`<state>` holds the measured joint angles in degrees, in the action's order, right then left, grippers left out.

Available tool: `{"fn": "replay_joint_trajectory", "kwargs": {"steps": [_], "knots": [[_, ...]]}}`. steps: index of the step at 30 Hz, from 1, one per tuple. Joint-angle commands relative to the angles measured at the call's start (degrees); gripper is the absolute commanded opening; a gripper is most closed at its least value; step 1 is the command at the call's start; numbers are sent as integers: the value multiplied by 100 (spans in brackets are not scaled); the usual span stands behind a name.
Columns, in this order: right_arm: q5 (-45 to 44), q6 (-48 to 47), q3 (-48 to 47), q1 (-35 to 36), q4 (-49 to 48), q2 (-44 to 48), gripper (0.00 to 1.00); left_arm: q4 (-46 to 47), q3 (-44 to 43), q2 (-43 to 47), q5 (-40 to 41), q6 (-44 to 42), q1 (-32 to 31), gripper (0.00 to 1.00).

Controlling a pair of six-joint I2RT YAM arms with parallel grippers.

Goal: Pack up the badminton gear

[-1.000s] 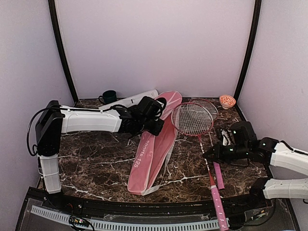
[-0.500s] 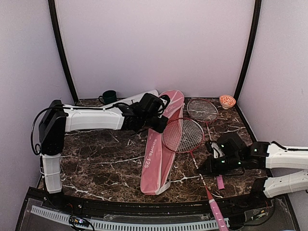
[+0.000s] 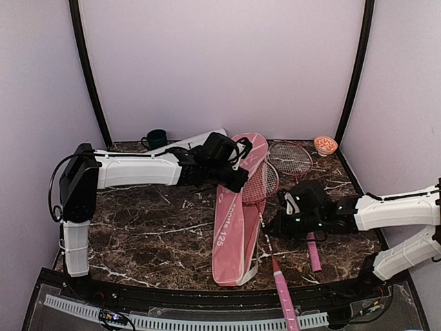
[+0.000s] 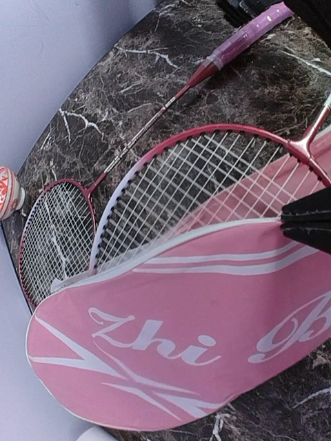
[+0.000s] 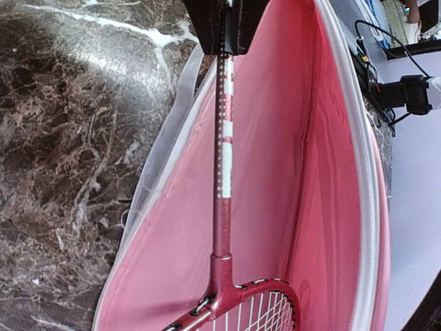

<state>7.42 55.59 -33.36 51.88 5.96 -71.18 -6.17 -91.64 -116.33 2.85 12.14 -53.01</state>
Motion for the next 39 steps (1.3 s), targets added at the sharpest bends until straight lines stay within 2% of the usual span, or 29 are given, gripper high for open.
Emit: {"fn": "replay_joint_trajectory", "kwargs": {"steps": [1,8,17,27,34,39], "knots": [[-221,-151,-383,33,-621,-127,0,23,-189,17,-667,-138,-34,0],[-737,-167,-514,-57,-981,-378,0,-24,-193,5,-1162,-147,-81,0],[-530,-361,-474,-301,-2058,-809,0,-286,-263,15,-1825,-284,-113,0],[-131,-815,-20,-701,-3490,-1059,0,-514,-166,-7,-2351,-440,-113,0],[63,-381,177,-774,-3924,-1287,0,-627,-246,-86,-2174,-544,-113,0],[-378,-9,585,-773,-4272,-1311,0,-787,-663,-395,-2427,-589,-113,0]]}}
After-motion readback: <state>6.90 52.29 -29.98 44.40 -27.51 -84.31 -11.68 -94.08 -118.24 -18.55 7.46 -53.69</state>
